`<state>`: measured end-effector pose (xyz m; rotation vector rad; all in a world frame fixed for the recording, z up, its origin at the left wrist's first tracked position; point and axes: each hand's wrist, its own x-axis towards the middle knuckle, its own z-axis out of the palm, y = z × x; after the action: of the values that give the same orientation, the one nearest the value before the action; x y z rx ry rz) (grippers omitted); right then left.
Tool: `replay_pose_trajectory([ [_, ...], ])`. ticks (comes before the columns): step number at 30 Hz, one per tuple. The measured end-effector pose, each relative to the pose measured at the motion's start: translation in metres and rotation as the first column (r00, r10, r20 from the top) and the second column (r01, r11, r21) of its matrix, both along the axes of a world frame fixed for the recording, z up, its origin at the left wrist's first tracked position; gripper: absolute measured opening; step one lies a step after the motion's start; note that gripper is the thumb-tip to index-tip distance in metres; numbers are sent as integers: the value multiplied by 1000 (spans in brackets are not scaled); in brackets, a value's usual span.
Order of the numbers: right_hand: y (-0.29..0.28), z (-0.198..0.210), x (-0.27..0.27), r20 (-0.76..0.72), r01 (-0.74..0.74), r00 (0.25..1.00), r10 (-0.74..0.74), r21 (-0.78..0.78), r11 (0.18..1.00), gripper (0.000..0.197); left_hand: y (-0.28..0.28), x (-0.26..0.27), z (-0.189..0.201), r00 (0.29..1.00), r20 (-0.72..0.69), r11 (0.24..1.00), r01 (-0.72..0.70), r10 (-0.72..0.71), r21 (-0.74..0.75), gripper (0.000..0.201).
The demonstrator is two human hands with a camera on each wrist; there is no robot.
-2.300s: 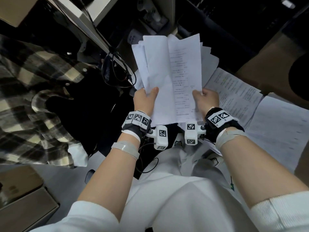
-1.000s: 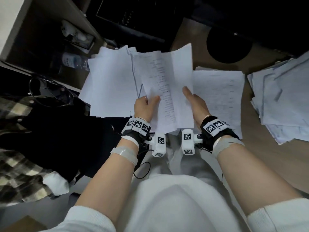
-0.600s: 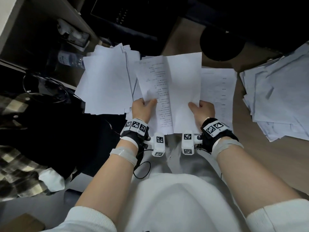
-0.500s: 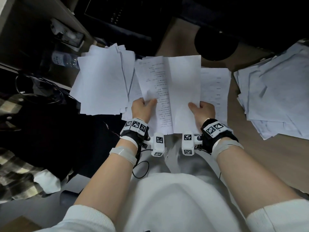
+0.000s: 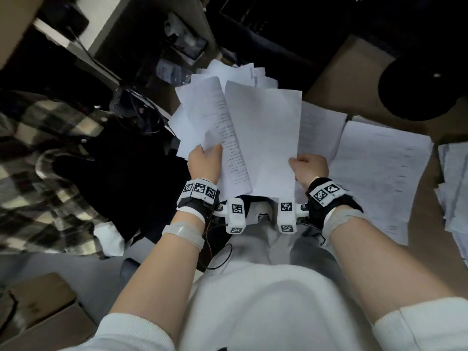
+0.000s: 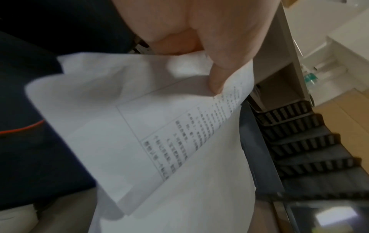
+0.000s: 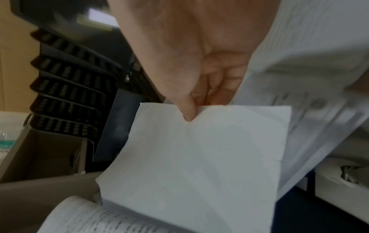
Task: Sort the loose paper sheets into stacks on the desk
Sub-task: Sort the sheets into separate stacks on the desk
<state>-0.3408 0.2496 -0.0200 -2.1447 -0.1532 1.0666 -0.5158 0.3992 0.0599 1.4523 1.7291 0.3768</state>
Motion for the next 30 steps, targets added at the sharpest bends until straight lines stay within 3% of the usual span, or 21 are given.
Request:
replay_pose_trajectory([
  [6,101,3,-37,-16,-15,1000,17,87,996,26,48,-53,0,991,124,995,-64,54,76,33],
  [8,121,11,-44,-64,-33,997,41,126,992,39,56,-56,-2,986,158,997,-54,44,64,40],
  [11,118,20,-46,-117,-32,992,48,139,990,66,61,-44,-6,933,326,987,-132,154,-88,46],
  [13,104,25,-44,-143,-46,987,66,139,989,60,60,-29,-5,889,427,981,-98,162,-168,48],
  [16,80,42,-36,-342,57,940,16,202,978,41,39,4,-3,897,442,992,57,-1,-112,25],
  [20,46,54,-13,-447,232,888,-108,234,944,68,5,44,-16,890,373,936,328,-261,-129,30],
  [23,15,55,9,-388,281,900,-199,166,945,70,-9,66,-24,836,300,846,515,-459,-140,37],
  [27,-25,39,27,-144,327,935,-323,-2,945,19,-22,83,-45,767,250,756,634,-591,-160,42],
  [28,-30,33,29,-100,327,939,-329,-35,944,14,-22,85,-49,762,239,748,643,-602,-163,43],
  [30,-41,24,29,-88,315,942,-323,-92,945,34,-24,85,-57,768,211,747,639,-605,-184,44],
])
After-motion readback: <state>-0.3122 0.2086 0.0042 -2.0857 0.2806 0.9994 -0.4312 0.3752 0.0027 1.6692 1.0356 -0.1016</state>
